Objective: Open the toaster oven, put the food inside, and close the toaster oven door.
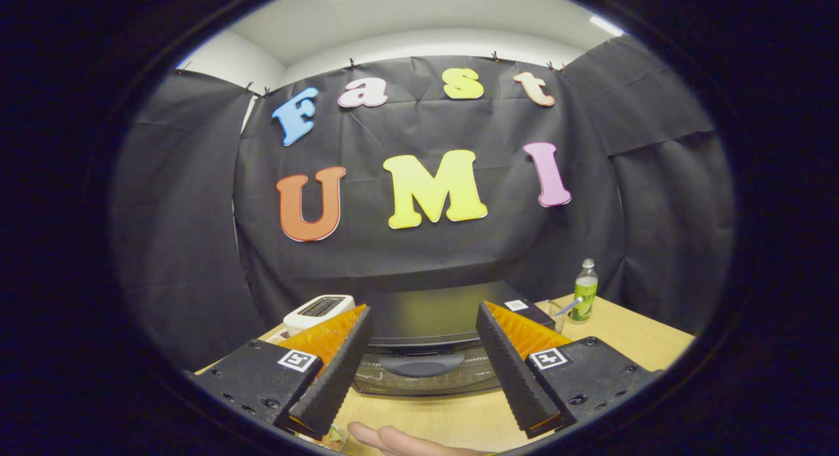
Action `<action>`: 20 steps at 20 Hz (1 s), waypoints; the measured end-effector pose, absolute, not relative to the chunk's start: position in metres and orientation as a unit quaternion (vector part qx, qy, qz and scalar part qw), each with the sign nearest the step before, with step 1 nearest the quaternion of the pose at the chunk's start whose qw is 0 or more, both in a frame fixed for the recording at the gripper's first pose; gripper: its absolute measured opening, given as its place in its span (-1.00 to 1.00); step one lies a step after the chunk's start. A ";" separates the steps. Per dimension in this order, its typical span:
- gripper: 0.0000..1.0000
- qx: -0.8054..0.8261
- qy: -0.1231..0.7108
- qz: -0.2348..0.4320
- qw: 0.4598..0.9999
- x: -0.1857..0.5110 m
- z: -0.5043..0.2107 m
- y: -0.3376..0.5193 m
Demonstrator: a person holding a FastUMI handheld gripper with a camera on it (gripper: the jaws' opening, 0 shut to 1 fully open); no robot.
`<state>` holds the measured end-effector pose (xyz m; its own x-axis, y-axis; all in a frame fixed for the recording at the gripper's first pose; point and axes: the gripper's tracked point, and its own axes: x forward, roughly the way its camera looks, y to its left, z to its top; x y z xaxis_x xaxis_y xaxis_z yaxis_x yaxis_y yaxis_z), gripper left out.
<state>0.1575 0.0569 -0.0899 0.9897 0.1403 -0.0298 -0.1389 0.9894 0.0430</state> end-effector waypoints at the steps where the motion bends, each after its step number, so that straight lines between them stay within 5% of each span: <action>1: 1.00 0.020 0.021 0.070 0.997 0.167 -0.095 0.057; 10: 1.00 -0.001 0.098 0.051 0.994 0.227 -0.172 0.058; 20: 1.00 -0.047 0.081 0.025 0.995 0.230 -0.187 0.062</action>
